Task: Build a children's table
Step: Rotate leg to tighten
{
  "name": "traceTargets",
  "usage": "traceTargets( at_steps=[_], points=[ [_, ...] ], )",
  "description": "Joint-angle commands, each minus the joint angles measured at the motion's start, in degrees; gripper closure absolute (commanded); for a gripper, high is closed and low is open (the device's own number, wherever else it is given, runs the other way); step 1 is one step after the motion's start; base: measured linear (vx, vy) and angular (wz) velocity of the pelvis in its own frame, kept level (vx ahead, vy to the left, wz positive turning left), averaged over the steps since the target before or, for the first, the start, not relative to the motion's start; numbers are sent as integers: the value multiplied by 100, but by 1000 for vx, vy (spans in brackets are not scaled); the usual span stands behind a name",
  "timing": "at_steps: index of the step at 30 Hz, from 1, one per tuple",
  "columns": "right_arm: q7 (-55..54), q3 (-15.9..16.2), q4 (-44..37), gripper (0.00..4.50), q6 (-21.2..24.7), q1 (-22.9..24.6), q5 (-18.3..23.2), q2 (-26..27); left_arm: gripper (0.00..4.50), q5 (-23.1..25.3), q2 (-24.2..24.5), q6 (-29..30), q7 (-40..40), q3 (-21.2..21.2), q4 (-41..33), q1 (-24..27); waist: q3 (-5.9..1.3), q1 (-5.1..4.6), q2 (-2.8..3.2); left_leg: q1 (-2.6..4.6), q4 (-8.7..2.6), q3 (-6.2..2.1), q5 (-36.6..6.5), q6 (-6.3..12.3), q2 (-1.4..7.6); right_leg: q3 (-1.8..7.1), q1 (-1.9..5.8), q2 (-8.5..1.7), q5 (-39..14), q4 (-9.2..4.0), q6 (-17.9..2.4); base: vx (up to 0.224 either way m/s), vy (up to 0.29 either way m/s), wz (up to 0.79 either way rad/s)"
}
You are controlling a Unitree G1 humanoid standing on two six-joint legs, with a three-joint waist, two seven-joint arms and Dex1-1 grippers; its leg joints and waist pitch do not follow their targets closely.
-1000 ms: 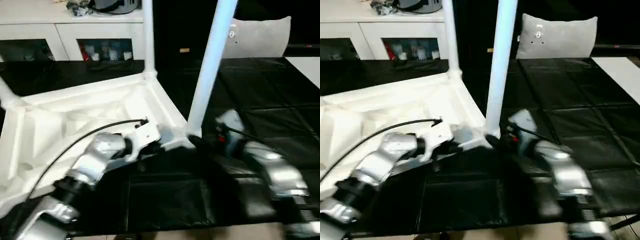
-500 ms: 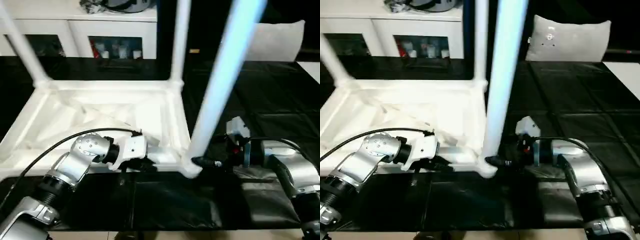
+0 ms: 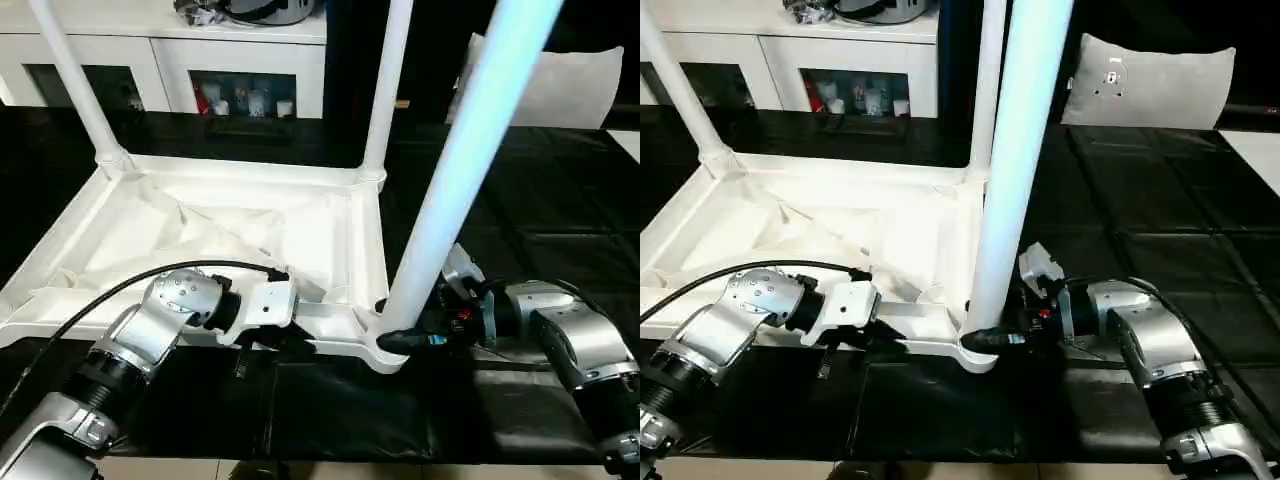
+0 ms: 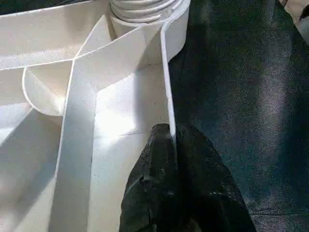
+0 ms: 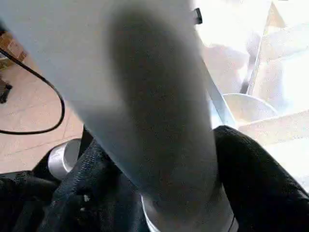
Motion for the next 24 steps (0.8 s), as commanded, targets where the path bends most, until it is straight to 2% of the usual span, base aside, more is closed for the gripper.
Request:
traceTargets(
  at_steps=[1, 3, 6, 7, 9, 10, 12, 13, 14, 15, 17, 18, 19, 20, 21, 22, 24],
  points=[
    [87, -14, -62, 184, 176, -58, 107, -78, 450, 75, -32, -20, -251, -197, -35, -38, -343, -37, -62, 245, -393, -228, -989, 248, 564, 207, 38, -478, 254, -349, -1474, 0, 0, 0],
    [83, -18, -86, 199, 227, -43, 122, -70, 450, 62, -43, 74, -222, -179, -54, -23, -343, -28, -66, 240, -384, -224, -943, 271, 562, 207, 36, -481, 284, -345, -1491, 0, 0, 0],
    [-346, 59, -379, 215, 457, 134, 0, 54, 450, 66, -189, 581, 105, -93, -111, -7, -331, -35, -72, 246, -410, -228, -1018, 210, 572, 211, 34, -474, 138, -355, -1459, 0, 0, 0],
    [-346, 59, -379, 215, 457, 134, 0, 54, 450, 66, -189, 581, 105, -93, -111, -7, -317, -36, -73, 243, -420, -236, -1085, 177, 568, 215, 30, -483, 6, -369, -1443, 0, 0, 0],
    [-1018, 39, -404, 220, 518, 186, -210, 309, 450, -32, -451, 1128, 488, 49, -210, -46, -298, -68, -78, 254, -448, -224, -1315, 55, 570, 240, 2, -503, -353, -399, -1424, 0, 0, 0],
    [-1328, 13, -387, 223, 519, 198, -301, 436, 450, -82, -574, 1373, 655, 110, -269, -62, -268, -76, -83, 282, -463, -238, -1538, -81, 568, 253, -9, -528, -770, -457, -1407, 0, 0, 0],
    [-1761, -13, -347, 228, 514, 188, -446, 622, 450, -164, -771, 1663, 901, 205, -352, -82, -241, -129, -87, 286, -499, -287, -1913, -313, 567, 272, -9, -568, -1564, -528, -1219, 0, 0, 0],
    [-2103, -30, -287, 228, 574, 140, -559, 769, 450, -203, -950, 1842, 1130, 279, -374, -113, -228, -157, -70, 283, -514, -299, -1998, -373, 563, 272, -20, -560, -1700, -537, -1172, 0, 0, 0],
    [-2461, -67, -217, 228, 673, 79, -642, 939, 450, -240, -1134, 2001, 1361, 350, -384, -148, -207, -214, -62, 309, -537, -320, -2269, -521, 557, 268, -45, -554, -2051, -559, -1083, 0, 0, 0],
    [-2461, -67, -217, 228, 673, 79, -642, 939, 450, -240, -1134, 2001, 1361, 350, -384, -148, -210, -231, -73, 316, -544, -332, -2382, -569, 551, 266, -47, -557, -2172, -574, -1040, 0, 0, 0],
    [-3794, -356, 120, 228, 1042, -224, -756, 1646, 450, -102, -1690, 2307, 2122, 448, -251, -287, -233, -370, -48, 282, -592, -362, -2391, -717, 540, 260, -39, -521, -1945, -551, -978, 0, 0, 0],
    [-4115, -506, 237, 228, 1115, -316, -673, 1879, 450, 18, -1798, 2331, 2271, 406, -210, -313, -231, -397, -9, 283, -592, -377, -2466, -778, 531, 251, -58, -517, -1922, -539, -980, 0, 0, 0],
    [-4237, -574, 284, 228, 1142, -351, -625, 1976, 450, 75, -1836, 2341, 2322, 381, -200, -320, -235, -426, -38, 297, -590, -375, -2549, -792, 519, 249, -60, -509, -1940, -563, -953, 0, 0, 0],
    [-4397, -637, 378, 228, 1108, -407, -606, 2117, 450, 165, -1917, 2367, 2445, 355, -163, -340, -244, -455, -50, 316, -560, -360, -2549, -731, 515, 275, -73, -530, -1804, -592, -930, 0, 0, 0],
    [-4619, -672, 517, 228, 989, -482, -652, 2296, 450, 271, -2047, 2421, 2631, 334, -106, -374, -239, -470, -33, 312, -554, -351, -2524, -694, 513, 286, -79, -527, -1744, -595, -940, 0, 0, 0],
    [-4842, -708, 629, 201, 816, -542, -726, 2475, 450, 372, -2156, 2466, 2830, 328, -57, -417, -230, -476, -33, 320, -545, -335, -2487, -650, 511, 298, -93, -526, -1701, -618, -946, 0, 0, 0],
    [-4959, -747, 671, 174, 642, -563, -757, 2626, 450, 518, -2176, 2480, 2984, 282, -18, -467, -252, -468, -44, 304, -543, -331, -2322, -577, 516, 294, -61, -523, -1557, -603, -942, 0, 0, 0]
  ],
)
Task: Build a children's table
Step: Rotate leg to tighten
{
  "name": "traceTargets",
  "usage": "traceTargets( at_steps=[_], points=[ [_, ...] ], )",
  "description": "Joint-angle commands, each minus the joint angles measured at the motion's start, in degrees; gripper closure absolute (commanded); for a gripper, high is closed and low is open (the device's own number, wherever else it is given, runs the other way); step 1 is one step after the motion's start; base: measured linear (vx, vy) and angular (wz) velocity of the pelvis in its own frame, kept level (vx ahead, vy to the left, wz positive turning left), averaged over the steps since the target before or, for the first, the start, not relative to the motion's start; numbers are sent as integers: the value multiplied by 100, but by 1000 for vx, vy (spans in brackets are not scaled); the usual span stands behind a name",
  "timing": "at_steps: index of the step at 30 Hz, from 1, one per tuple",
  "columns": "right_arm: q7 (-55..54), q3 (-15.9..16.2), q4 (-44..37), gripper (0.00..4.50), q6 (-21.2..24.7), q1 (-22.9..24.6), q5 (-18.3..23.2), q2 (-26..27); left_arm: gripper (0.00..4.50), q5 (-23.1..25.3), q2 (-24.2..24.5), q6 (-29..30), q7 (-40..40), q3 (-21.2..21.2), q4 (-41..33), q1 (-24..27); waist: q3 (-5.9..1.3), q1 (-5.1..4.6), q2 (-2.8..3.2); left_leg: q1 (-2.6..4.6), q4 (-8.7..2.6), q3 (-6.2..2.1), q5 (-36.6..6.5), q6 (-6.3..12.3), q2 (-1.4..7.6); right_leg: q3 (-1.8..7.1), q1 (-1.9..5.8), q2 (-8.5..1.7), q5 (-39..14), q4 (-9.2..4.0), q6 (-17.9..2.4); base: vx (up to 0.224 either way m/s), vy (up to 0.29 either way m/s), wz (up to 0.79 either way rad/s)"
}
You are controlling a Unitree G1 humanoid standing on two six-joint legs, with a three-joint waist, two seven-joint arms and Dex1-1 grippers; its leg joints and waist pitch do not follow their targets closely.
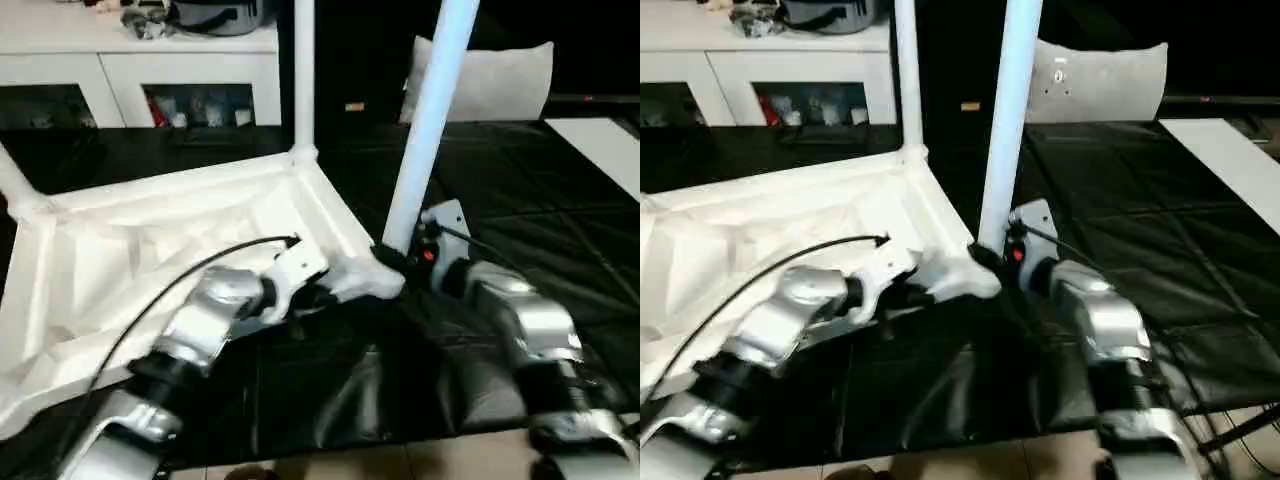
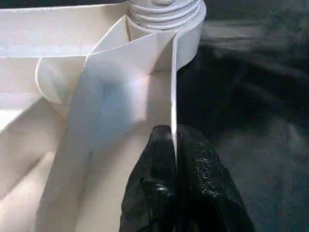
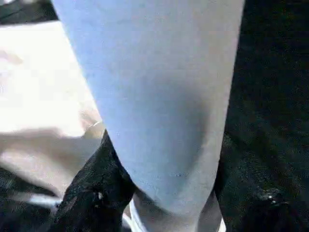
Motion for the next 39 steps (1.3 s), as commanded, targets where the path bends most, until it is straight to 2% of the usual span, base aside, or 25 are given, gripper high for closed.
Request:
traceTargets(
  at_steps=[1, 3, 4, 5, 8, 9, 11, 13, 14, 17, 18, 21, 24, 25, 26, 30, 36, 37, 39],
  points=[
    [220, 577, 149, 174, -55, -8, 133, 479, 450, -26, -393, -156, 135, -367, -119, -251, -253, 7, -27, 182, -534, -332, -2187, -508, 521, 275, -45, -488, -1356, -575, -937, 0, 0, 0],
    [346, 663, 41, 162, -180, 67, -3, 408, 450, 12, -311, -171, 115, -348, -137, -227, -268, 19, -23, 170, -530, -309, -1956, -415, 518, 259, -21, -447, -928, -542, -973, 0, 0, 0],
    [505, 675, -64, 143, -240, 144, -15, 326, 450, 44, -219, -229, 71, -327, -143, -201, -285, 26, -21, 152, -517, -298, -1746, -336, 514, 253, 10, -440, -596, -510, -1006, 0, 0, 0],
    [678, 669, -162, 130, -288, 218, 8, 220, 450, 77, -114, -313, 25, -310, -128, -182, -308, 49, -26, 139, -489, -287, -1494, -210, 510, 245, 45, -439, -224, -491, -1017, 0, 0, 0],
    [1091, 663, -281, 115, -541, 350, 64, -93, 450, 146, 149, -698, -186, -350, -87, -117, -326, 63, -22, 109, -437, -269, -1092, 85, 492, 222, 84, -433, 401, -448, -1145, 0, 0, 0],
    [1136, 660, -288, 91, -576, 363, 70, -127, 450, 158, 177, -753, -214, -356, -81, -108, -329, 69, -21, 111, -428, -263, -1058, 136, 494, 222, 82, -440, 458, -448, -1164, 0, 0, 0],
    [1304, 607, -324, 80, -640, 407, 125, -240, 450, 199, 280, -839, -309, -366, -62, -72, -350, 85, -12, 107, -399, -259, -868, 251, 506, 205, 93, -429, 753, -406, -1253, 0, 0, 0],
    [1716, 512, -376, 71, -751, 464, 189, -592, 450, 190, 485, -1107, -523, -343, 9, -24, -380, 105, -14, 88, -355, -256, -645, 365, 502, 192, 103, -411, 1111, -358, -1294, 0, 0, 0],
    [1915, 491, -384, 46, -818, 489, 189, -747, 450, 165, 575, -1255, -640, -335, 28, -2, -365, 115, 5, 74, -346, -246, -625, 418, 495, 186, 86, -396, 1187, -351, -1323, 0, 0, 0],
    [2751, 571, -498, 36, -947, 616, 245, -1310, 450, -23, 857, -1612, -1163, -357, 12, 74, -349, 183, 16, 90, -360, -251, -904, 402, 524, 174, 83, -400, 861, -374, -1342, 0, 0, 0],
    [2916, 584, -525, 20, -949, 631, 273, -1429, 450, -81, 946, -1692, -1370, -385, 7, 92, -350, 193, 26, 94, -363, -249, -942, 388, 529, 174, 83, -402, 820, -374, -1357, 0, 0, 0],
    [3397, 577, -536, 20, -1017, 639, 405, -1647, 450, -149, 1208, -1976, -1893, -509, -6, 131, -335, 207, 25, 98, -391, -249, -1139, 294, 546, 172, 61, -404, 498, -374, -1436, 0, 0, 0],
    [3839, 621, -512, 54, -1149, 634, 498, -1786, 450, -224, 1331, -2190, -2206, -541, 18, 140, -324, 219, 27, 116, -406, -238, -1323, 190, 552, 180, 38, -413, 238, -386, -1484, 0, 0, 0],
    [4048, 672, -508, 57, -1176, 625, 535, -1830, 450, -248, 1379, -2285, -2345, -569, 24, 143, -320, 229, 0, 120, -408, -233, -1387, 164, 554, 185, 37, -420, 140, -399, -1485, 0, 0, 0],
    [4207, 719, -502, 64, -1201, 617, 576, -1874, 450, -273, 1417, -2375, -2452, -592, 44, 141, -323, 252, 18, 123, -409, -234, -1392, 146, 562, 188, 32, -428, 116, -391, -1486, 0, 0, 0],
    [4780, 1072, -512, 102, -1259, 583, 524, -2057, 450, -284, 1635, -2657, -2939, -784, 16, 144, -329, 315, -7, 131, -398, -222, -1296, 171, 563, 192, 18, -428, 217, -378, -1478, 0, 0, 0],
    [5126, 1192, -385, 157, -1134, 463, 574, -2073, 450, -296, 1716, -2864, -3231, -859, 104, 84, -333, 355, -14, 127, -401, -224, -1253, 168, 570, 189, 9, -442, 156, -357, -1507, 0, 0, 0],
    [5198, 1227, -324, 165, -1100, 409, 596, -2068, 450, -306, 1727, -2918, -3288, -866, 141, 55, -332, 344, -32, 122, -397, -222, -1283, 173, 558, 183, 12, -436, 118, -357, -1528, 0, 0, 0],
    [5259, 1252, -263, 184, -1069, 348, 637, -2047, 450, -319, 1731, -2957, -3330, -868, 188, 18, -328, 351, -20, 127, -402, -221, -1322, 148, 565, 189, 10, -450, -20, -372, -1513, 0, 0, 0]
  ],
)
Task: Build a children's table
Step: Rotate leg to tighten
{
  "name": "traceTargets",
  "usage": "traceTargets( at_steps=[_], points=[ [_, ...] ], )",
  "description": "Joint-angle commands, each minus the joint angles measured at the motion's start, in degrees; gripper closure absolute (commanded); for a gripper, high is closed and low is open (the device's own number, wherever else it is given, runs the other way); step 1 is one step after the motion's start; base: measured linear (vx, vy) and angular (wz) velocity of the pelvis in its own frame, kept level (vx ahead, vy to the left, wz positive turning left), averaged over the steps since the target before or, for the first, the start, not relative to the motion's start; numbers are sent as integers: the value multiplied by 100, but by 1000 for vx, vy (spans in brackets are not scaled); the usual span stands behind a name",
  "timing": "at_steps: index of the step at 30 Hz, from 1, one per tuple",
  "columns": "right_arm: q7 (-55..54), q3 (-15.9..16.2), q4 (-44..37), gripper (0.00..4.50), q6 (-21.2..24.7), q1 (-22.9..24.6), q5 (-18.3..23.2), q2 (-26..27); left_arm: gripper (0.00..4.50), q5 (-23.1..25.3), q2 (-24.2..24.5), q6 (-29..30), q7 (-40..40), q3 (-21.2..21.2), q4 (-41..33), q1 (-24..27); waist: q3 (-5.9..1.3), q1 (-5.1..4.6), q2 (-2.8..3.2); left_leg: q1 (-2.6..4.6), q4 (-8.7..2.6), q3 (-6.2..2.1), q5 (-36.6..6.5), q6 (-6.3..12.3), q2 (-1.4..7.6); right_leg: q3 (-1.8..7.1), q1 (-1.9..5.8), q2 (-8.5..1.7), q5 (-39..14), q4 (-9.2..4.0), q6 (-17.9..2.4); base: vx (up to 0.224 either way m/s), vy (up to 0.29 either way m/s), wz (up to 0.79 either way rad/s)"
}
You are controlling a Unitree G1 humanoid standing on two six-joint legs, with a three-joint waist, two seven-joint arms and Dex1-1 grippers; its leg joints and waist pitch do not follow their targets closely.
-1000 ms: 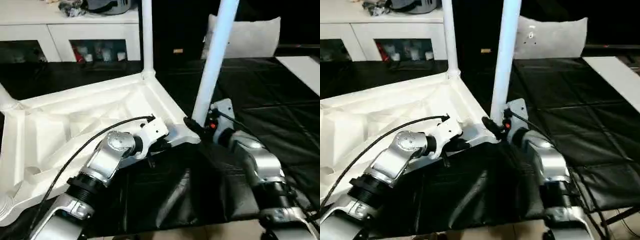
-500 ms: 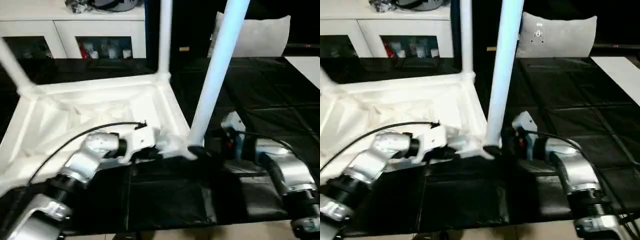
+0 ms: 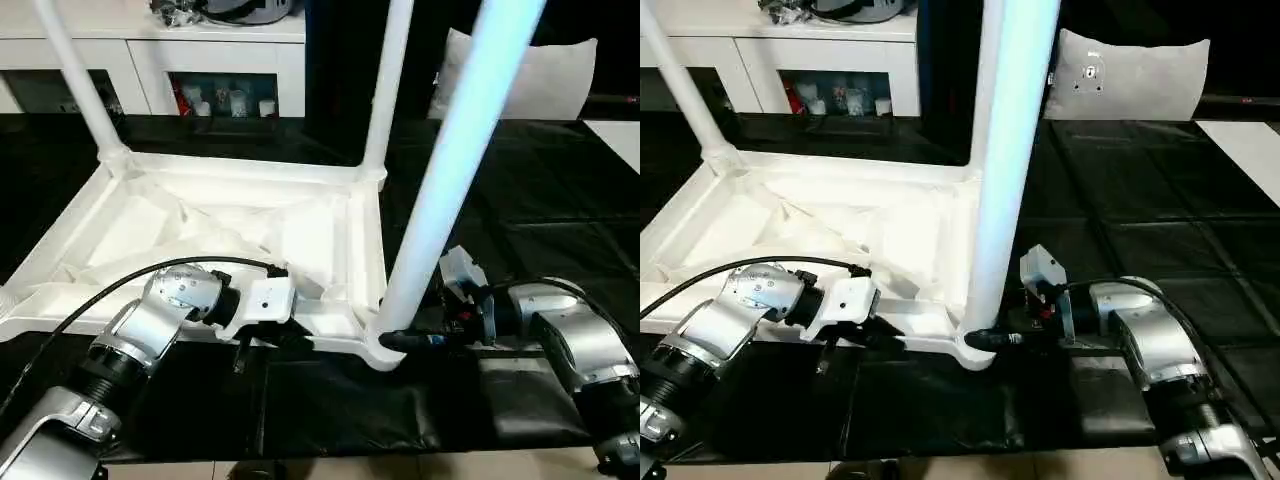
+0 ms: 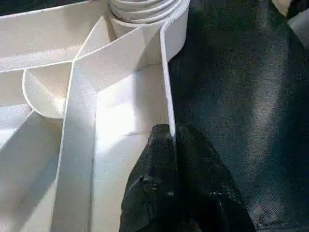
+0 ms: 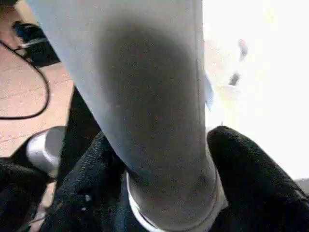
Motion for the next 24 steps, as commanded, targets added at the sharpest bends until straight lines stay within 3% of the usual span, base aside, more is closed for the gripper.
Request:
traceTargets(
  at_steps=[1, 9, 13, 14, 16, 17, 19, 20, 21, 24],
  points=[
    [117, 25, 23, 194, 75, -115, 128, -37, 450, 141, 34, -152, -300, -289, 38, -54, -326, -19, -44, 253, -422, -222, -1340, 133, 540, 217, 80, -462, -103, -389, -1513, 0, 0, 0],
    [118, -79, -125, 239, 318, -43, 284, 2, 450, -11, -82, 182, -234, -152, 67, -25, -337, -13, -55, 245, -404, -212, -1167, 192, 530, 208, 82, -452, 70, -356, -1534, 0, 0, 0],
    [-390, -184, -437, 241, 860, 78, 425, 161, 450, -161, -272, 821, 148, 39, -197, 61, -328, -6, -48, 247, -419, -217, -1240, 150, 540, 216, 84, -454, -88, -370, -1516, 0, 0, 0],
    [-689, -189, -460, 241, 938, 94, 346, 278, 450, -203, -356, 1013, 306, 107, -278, 77, -312, -28, -30, 246, -442, -220, -1373, 75, 534, 221, 58, -456, -325, -383, -1502, 0, 0, 0],
    [-1110, -191, -456, 242, 921, 116, 209, 486, 450, -194, -499, 1309, 603, 185, -374, 82, -287, -70, -55, 252, -460, -237, -1598, -86, 523, 243, 57, -488, -756, -440, -1440, 0, 0, 0],
    [-1528, -179, -380, 242, 949, 72, 16, 650, 450, -146, -594, 1443, 799, 211, -410, 69, -285, -70, -55, 268, -461, -243, -1668, -129, 524, 249, 50, -499, -923, -464, -1404, 0, 0, 0],
    [-2527, -221, -130, 243, 1179, -102, -361, 1039, 450, -78, -865, 1764, 1299, 295, -438, 8, -264, -159, -56, 247, -500, -276, -1828, -332, 511, 260, 43, -506, -1398, -483, -1251, 0, 0, 0],
    [-3472, -306, 86, 245, 1547, -312, -628, 1419, 450, -8, -1190, 2089, 1787, 373, -456, -56, -264, -245, -57, 224, -521, -303, -1845, -433, 500, 247, 56, -499, -1496, -480, -1216, 0, 0, 0],
    [-3472, -306, 86, 246, 1547, -312, -628, 1419, 450, -8, -1190, 2089, 1787, 373, -456, -56, -269, -284, -54, 217, -530, -313, -1832, -483, 496, 238, 64, -488, -1494, -469, -1201, 0, 0, 0],
    [-4635, -475, 335, 248, 1872, -573, -837, 1960, 450, 259, -1667, 2452, 2571, 388, -338, -166, -266, -370, -47, 262, -516, -296, -1951, -517, 485, 261, 15, -472, -1474, -522, -1113, 0, 0, 0]
  ],
)
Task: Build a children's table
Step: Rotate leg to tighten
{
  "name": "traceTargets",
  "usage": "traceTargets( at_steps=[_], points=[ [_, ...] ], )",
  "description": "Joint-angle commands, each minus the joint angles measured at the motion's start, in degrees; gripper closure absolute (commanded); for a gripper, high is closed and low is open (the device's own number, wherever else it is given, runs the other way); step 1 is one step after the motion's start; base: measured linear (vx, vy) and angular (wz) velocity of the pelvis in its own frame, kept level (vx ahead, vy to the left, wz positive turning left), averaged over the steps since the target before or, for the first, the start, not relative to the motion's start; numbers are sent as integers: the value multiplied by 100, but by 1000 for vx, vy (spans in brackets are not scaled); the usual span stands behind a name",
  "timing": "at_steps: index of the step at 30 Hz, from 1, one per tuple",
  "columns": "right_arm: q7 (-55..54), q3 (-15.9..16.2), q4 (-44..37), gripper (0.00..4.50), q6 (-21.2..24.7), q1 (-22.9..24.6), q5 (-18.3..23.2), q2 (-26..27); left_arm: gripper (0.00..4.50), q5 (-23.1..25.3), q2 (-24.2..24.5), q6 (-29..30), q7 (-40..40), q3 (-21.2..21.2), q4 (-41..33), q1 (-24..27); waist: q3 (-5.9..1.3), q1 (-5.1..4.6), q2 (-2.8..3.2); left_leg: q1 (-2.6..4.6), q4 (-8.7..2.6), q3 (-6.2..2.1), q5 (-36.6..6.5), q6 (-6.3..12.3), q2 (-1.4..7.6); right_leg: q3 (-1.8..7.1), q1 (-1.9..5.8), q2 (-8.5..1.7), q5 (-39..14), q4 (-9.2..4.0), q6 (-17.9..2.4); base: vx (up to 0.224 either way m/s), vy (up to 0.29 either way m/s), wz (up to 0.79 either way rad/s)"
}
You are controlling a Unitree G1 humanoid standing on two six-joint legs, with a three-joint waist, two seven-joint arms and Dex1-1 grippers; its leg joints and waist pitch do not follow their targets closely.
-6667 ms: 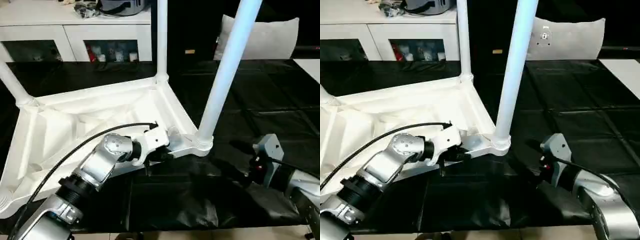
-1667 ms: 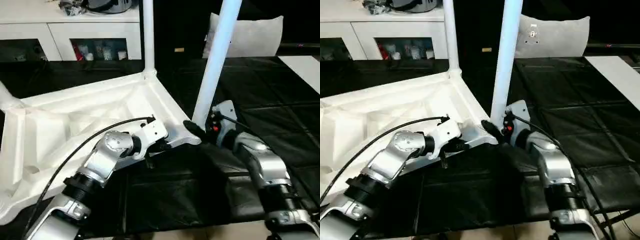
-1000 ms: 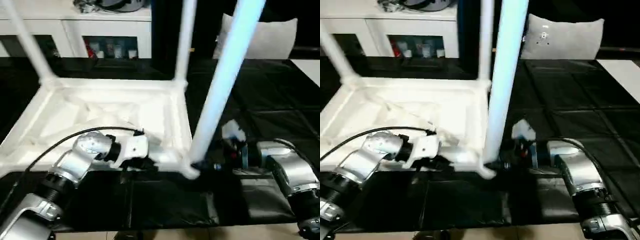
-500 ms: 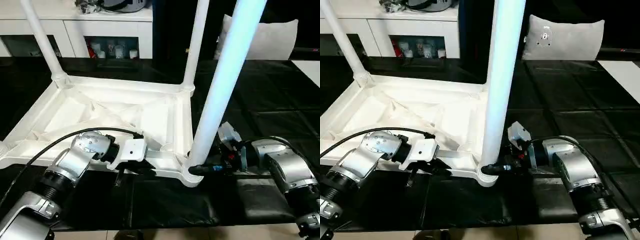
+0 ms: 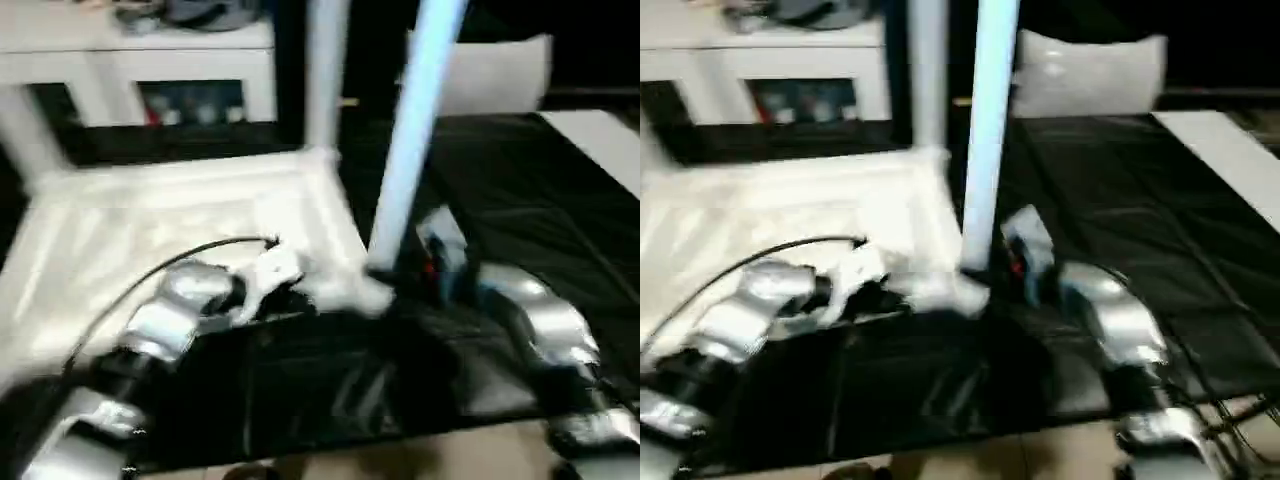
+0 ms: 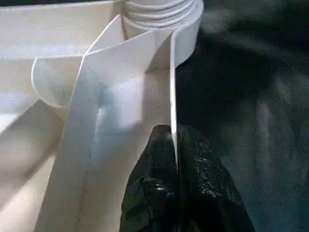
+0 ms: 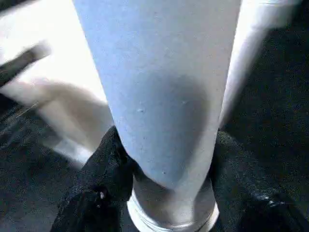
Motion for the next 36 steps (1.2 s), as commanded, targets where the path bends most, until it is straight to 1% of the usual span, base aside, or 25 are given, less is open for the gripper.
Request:
traceTargets(
  at_steps=[1, 2, 5, 6, 7, 10, 12, 14, 15, 16, 17, 18, 20, 21, 22, 24, 26, 27, 28, 29, 31, 33, 34, 35, 36],
  points=[
    [-588, 375, 341, 248, 326, -62, -119, 471, 450, -78, -486, 77, 322, -295, -154, -169, -273, 10, -41, 204, -506, -295, -1918, -465, 466, 253, 28, -466, -1412, -546, -1051, 0, 0, 0],
    [-946, 343, 447, 248, 145, -107, -194, 629, 450, -10, -651, 193, 561, -302, -105, -213, -283, 35, -50, 199, -489, -276, -1715, -335, 461, 261, 48, -460, -1160, -557, -998, 0, 0, 0],
    [-946, 343, 447, 248, 145, -107, -194, 629, 450, -10, -651, 193, 561, -302, -105, -213, -283, 35, -50, 199, -489, -276, -1715, -335, 461, 261, 48, -460, -1160, -557, -998, 0, 0, 0],
    [-862, 367, 476, 216, -311, -42, -218, 716, 450, 56, -768, 239, 716, -294, -79, -251, -293, 54, -45, 197, -478, -262, -1578, -257, 463, 260, 58, -453, -895, -555, -986, 0, 0, 0],
    [-862, 367, 476, 184, -311, -42, -218, 716, 450, 56, -768, 239, 716, -294, -79, -251, -294, 67, -41, 185, -479, -261, -1470, -177, 460, 250, 76, -429, -687, -534, -1001, 0, 0, 0],
    [-719, 258, 225, 172, -341, 85, -136, 767, 450, 195, -725, 272, 686, -308, -120, -273, -285, 72, -22, 199, -496, -263, -1588, -158, 469, 248, 67, -421, -733, -546, -1008, 0, 0, 0],
    [-542, 274, 110, 143, -436, 159, -76, 639, 450, 226, -625, 213, 637, -323, -108, -275, -289, 70, -22, 201, -504, -268, -1615, -183, 470, 244, 72, -415, -717, -541, -999, 0, 0, 0],
    [-414, 261, 83, 134, -569, 199, -48, 525, 450, 239, -536, 136, 565, -343, -104, -259, -307, 78, -23, 191, -492, -263, -1544, -154, 475, 243, 91, -424, -509, -527, -1006, 0, 0, 0],
    [-198, 232, 74, 123, -795, 252, -8, 347, 450, 239, -408, 86, 440, -356, -109, -223, -313, 84, -24, 188, -485, -265, -1480, -130, 476, 240, 95, -428, -402, -522, -1015, 0, 0, 0],
    [-157, 226, 84, 123, -849, 260, -1, 312, 450, 238, -385, 81, 414, -355, -111, -214, -326, 92, -28, 183, -465, -257, -1351, -61, 475, 235, 107, -427, -154, -502, -1048, 0, 0, 0],
    [33, 201, 72, 95, -1028, 297, 15, 192, 450, 244, -299, -12, 340, -358, -105, -191, -331, 90, -25, 177, -455, -252, -1244, -20, 471, 230, 111, -419, 6, -483, -1078, 0, 0, 0],
    [84, 190, 68, 95, -1082, 307, 18, 158, 450, 244, -274, -38, 316, -358, -103, -184, -336, 96, -31, 163, -436, -247, -1094, 71, 461, 218, 122, -415, 255, -463, -1133, 0, 0, 0],
    [841, -16, 43, 86, -1507, 408, 176, -332, 450, 176, 55, -369, -85, -324, -72, -85, -350, 136, -68, 150, -387, -236, -931, 287, 459, 210, 152, -440, 509, -443, -1200, 0, 0, 0],
    [908, -26, 50, 62, -1538, 413, 184, -379, 450, 168, 82, -382, -124, -321, -72, -77, -348, 149, -60, 142, -381, -237, -915, 331, 462, 208, 155, -446, 527, -439, -1209, 0, 0, 0],
    [1132, -37, 79, 52, -1593, 425, 203, -542, 450, 146, 168, -440, -254, -316, -72, -57, -343, 158, -58, 140, -379, -229, -870, 393, 459, 200, 147, -425, 553, -433, -1236, 0, 0, 0],
    [1397, -29, 95, 44, -1616, 430, 227, -725, 450, 98, 261, -549, -426, -322, -74, -47, -328, 177, -58, 152, -386, -229, -927, 433, 473, 189, 131, -417, 371, -446, -1283, 0, 0, 0],
    [1900, 34, 35, 19, -1603, 450, 298, -1023, 450, 27, 411, -800, -721, -361, -84, -46, -319, 221, -51, 178, -398, -229, -1091, 357, 497, 188, 123, -419, 13, -466, -1310, 0, 0, 0],
    [2313, 124, -19, 8, -1657, 472, 337, -1238, 450, -22, 541, -1002, -1010, -424, -111, -41, -317, 249, -52, 173, -400, -225, -1160, 330, 502, 190, 127, -417, -95, -468, -1298, 0, 0, 0],
    [2313, 124, -19, 8, -1657, 472, 337, -1238, 450, -22, 541, -1002, -1010, -424, -111, -41, -317, 249, -52, 173, -400, -225, -1160, 330, 502, 190, 127, -417, -95, -468, -1298, 0, 0, 0],
    [2699, 223, -17, 8, -1748, 471, 359, -1405, 450, -49, 699, -1143, -1320, -526, -124, -50, -312, 265, -47, 188, -415, -221, -1220, 263, 512, 192, 102, -408, -147, -460, -1312, 0, 0, 0],
    [3053, 345, 16, 8, -1867, 458, 365, -1544, 450, -26, 867, -1330, -1614, -649, -103, -67, -305, 290, -70, 182, -421, -222, -1296, 246, 514, 195, 106, -425, -253, -466, -1310, 0, 0, 0],
    [3210, 405, 53, 8, -1949, 443, 365, -1596, 450, -4, 935, -1444, -1725, -697, -65, -83, -305, 304, -69, 191, -422, -215, -1317, 222, 517, 202, 94, -431, -304, -465, -1317, 0, 0, 0],
    [3313, 428, 59, 23, -1953, 438, 392, -1613, 450, -3, 963, -1521, -1794, -717, -48, -89, -306, 316, -77, 192, -418, -214, -1307, 225, 517, 204, 90, -431, -299, -462, -1325, 0, 0, 0],
    [3512, 480, 10, 41, -1882, 456, 460, -1654, 450, -25, 1010, -1618, -1941, -758, -71, -80, -314, 357, -74, 202, -410, -213, -1269, 233, 521, 203, 91, -442, -269, -455, -1352, 0, 0, 0],
    [3672, 523, -13, 41, -1835, 462, 518, -1691, 450, -44, 1042, -1704, -2058, -784, -75, -77, -315, 360, -87, 200, -412, -210, -1232, 235, 528, 203, 90, -437, -223, -447, -1358, 0, 0, 0]
  ],
)
